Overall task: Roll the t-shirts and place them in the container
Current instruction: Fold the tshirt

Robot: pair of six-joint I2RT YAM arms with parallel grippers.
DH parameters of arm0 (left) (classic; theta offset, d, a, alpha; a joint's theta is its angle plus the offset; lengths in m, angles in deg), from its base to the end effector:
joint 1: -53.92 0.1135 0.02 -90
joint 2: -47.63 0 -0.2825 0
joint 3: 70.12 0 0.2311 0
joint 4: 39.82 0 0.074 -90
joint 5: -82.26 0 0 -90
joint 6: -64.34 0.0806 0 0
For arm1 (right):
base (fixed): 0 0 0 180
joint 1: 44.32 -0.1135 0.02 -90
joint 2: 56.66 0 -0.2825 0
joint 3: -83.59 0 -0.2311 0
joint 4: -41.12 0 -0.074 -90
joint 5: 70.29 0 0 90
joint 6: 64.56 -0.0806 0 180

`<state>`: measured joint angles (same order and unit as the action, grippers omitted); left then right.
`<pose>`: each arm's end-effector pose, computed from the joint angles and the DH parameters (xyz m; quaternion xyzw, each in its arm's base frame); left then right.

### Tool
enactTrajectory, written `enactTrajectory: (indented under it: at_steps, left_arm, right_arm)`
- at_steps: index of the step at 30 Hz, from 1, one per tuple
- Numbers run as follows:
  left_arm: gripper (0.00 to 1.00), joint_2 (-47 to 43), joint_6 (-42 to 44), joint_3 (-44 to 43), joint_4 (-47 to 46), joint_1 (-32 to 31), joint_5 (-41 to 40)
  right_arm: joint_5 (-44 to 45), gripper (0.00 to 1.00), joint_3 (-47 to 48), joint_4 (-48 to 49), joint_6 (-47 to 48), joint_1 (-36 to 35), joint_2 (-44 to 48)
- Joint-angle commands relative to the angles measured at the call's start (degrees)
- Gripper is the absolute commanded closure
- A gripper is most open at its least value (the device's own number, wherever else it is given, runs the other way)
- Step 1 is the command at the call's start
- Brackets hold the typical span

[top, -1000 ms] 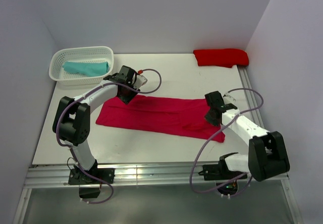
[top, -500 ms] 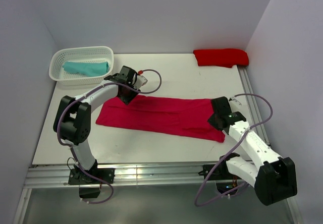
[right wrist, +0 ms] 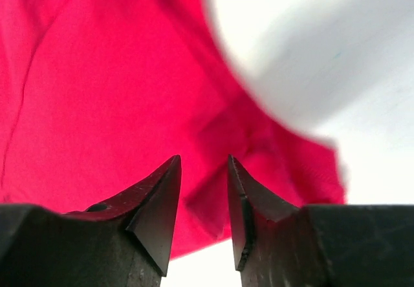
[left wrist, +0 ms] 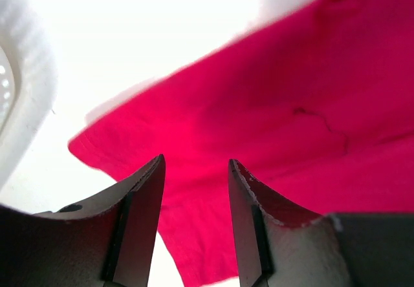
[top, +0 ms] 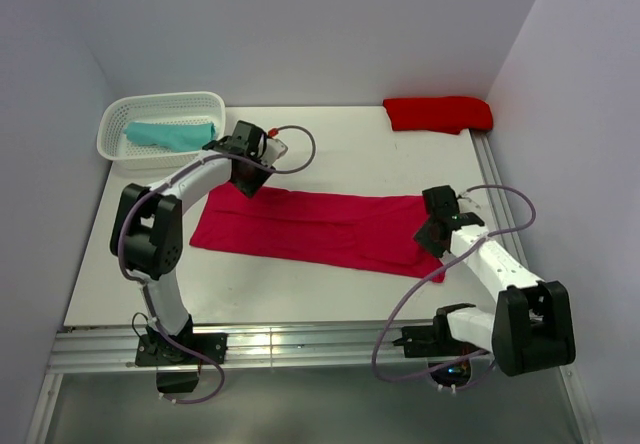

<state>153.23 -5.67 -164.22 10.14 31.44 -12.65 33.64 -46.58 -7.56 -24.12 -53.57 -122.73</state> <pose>0.3687 -0.1451 0.2040 0.3409 0.9063 0.0362 0.2471 0.1924 0.0117 0.1692 0.3586 0.9005 0.0027 0.2459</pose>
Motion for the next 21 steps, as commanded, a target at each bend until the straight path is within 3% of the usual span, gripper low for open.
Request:
enactTrajectory:
  at_steps: [1,9,21]
  left_arm:
    - [0.51,2.59,-1.0,-4.18,-1.6,1.56,2.44]
    - [0.55,9.26,-0.65,-8.58,-2.48,5.16,3.32]
    - [0.57,15.24,-2.41,-11.48,-2.66,8.06,0.6]
  right_arm:
    - [-1.27,0.57,4.14,3.04,3.24,5.12,-0.82]
    - [-4.62,0.42,9.42,4.18,5.35,8.55,-5.65]
    - [-5.06,0.36,12.94,5.69,6.32,8.64,-16.54]
